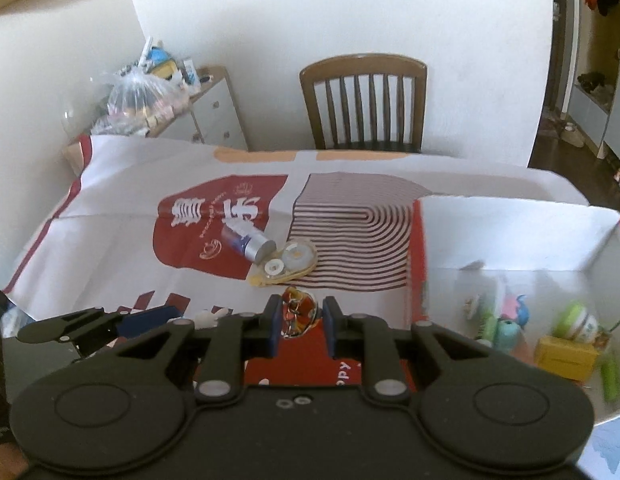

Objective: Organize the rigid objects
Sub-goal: 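Carry the astronaut and fish keychains over the cardboard box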

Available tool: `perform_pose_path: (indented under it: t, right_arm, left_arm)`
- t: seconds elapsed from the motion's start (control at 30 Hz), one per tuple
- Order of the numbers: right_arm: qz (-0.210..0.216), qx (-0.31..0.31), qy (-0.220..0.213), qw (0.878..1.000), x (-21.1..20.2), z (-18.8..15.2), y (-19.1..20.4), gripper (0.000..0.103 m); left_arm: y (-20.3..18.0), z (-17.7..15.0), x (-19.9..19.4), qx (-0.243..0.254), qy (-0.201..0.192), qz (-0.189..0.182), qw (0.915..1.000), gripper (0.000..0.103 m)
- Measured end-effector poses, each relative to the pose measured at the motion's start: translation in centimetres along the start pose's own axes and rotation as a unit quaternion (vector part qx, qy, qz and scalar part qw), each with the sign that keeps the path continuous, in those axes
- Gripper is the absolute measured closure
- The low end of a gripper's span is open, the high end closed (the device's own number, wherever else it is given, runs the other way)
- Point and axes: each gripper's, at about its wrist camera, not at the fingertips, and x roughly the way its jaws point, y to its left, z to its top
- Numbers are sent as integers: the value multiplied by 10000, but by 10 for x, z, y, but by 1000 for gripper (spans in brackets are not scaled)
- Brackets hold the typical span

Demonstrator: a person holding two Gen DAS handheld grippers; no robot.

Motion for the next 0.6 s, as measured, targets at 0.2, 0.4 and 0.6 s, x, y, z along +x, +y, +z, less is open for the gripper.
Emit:
perform_pose_path:
  t: [0.2,0.4,0.6]
  right_arm:
    - [-5,14,-261,9997,-27,2,-19,83]
    - [-80,49,-437,9990,-51,1,-46,83]
    - [-179,77,-561,9982,-74,-2,-77,83]
  left_arm:
    - [-23,17,-18,144,-172,33,9997,46]
    - [-49,29,-27,171,-283,19,9995,46]
    - [-86,36,-29,294,-323,-61,9990,46]
